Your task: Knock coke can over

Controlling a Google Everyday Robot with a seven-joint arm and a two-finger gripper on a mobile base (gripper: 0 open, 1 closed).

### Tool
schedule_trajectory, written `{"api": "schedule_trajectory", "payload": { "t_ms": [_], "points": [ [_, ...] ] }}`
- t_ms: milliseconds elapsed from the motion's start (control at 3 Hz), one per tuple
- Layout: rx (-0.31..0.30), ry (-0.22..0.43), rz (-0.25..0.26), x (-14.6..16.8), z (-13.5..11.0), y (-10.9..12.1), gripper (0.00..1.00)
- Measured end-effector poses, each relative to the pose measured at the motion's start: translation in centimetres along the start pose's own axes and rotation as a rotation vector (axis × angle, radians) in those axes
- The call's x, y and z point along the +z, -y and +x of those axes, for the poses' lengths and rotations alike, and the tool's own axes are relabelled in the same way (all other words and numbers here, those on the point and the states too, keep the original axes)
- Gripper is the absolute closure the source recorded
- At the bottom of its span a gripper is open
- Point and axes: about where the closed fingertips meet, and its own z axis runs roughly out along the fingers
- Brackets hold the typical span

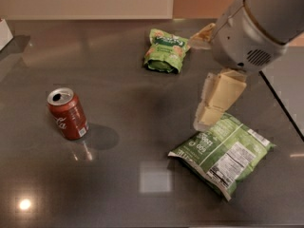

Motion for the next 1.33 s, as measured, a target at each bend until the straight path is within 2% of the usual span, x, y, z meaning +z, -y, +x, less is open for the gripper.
{"api": "schedule_trajectory", "payload": {
  "t_ms": [333, 1000, 1333],
  "points": [
    [-0.017, 0.07, -0.027, 3.4, -3.7, 0.2, 0.0],
    [0.003, 0.192, -0.122, 10.3, -10.0, 1.4, 0.0],
    [0.024, 0.243, -0.157, 13.1, -11.9, 2.3, 0.0]
  ]
}}
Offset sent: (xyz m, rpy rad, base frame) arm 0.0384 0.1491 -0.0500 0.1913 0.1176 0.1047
